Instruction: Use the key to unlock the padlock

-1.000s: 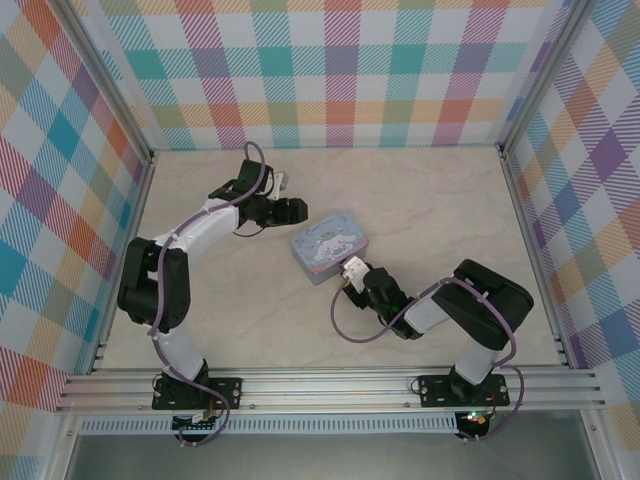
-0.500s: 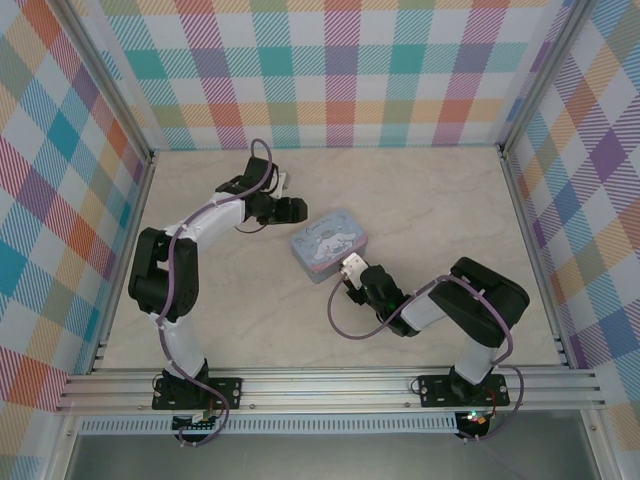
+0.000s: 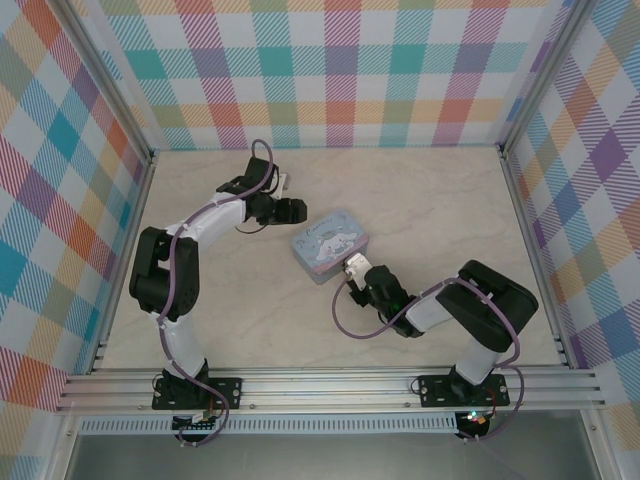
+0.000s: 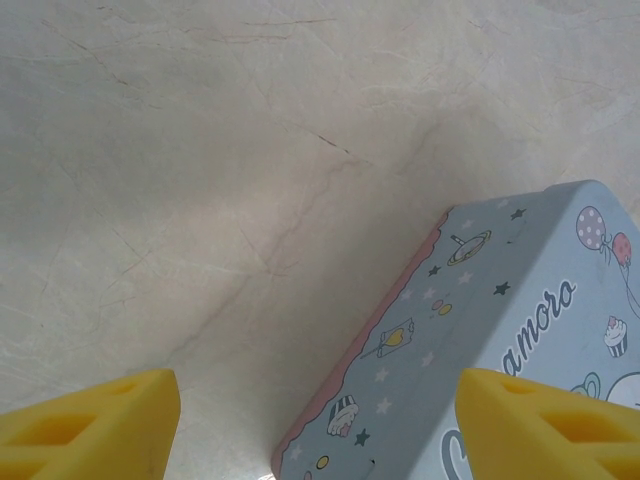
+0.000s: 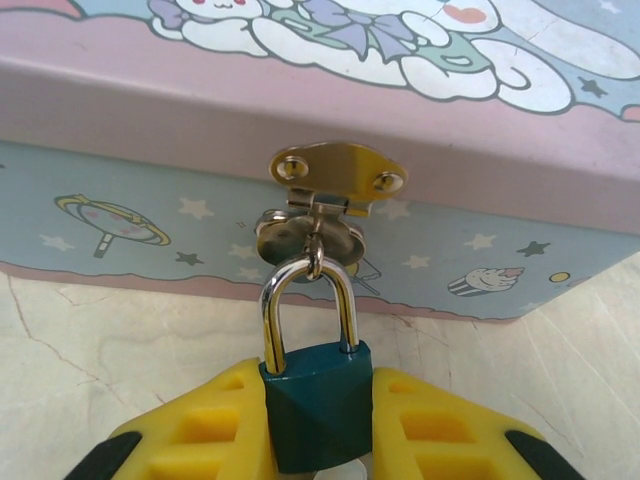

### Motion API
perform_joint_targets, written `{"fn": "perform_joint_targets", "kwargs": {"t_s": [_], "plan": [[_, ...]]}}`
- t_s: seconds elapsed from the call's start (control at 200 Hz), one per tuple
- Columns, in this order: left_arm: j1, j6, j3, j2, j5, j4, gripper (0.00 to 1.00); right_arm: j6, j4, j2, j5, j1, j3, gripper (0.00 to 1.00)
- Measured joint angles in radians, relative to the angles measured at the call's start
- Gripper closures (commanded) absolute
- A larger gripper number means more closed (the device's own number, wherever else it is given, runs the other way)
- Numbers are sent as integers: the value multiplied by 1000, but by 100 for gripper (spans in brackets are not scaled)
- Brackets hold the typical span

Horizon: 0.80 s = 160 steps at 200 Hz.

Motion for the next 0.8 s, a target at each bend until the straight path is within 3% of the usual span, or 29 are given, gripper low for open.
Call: {"fn": "perform_joint_targets", "kwargs": {"t_s": [0.17,0.375,0.56,0.8], "plan": [[0,11,0,-18,3,0,27,16,3,-6,-32,-20,-6,90],[-28,21,0,-62,3,-8,28,28,-28,-39,-108,-43,-12,83],[-95,28,0,-103,7,-11,30,55,-40,-48,-166,-67,-16,96],[-163,27,3,-93,11,-6,31,96,-34,-50,-225,-98,-20,99]]}}
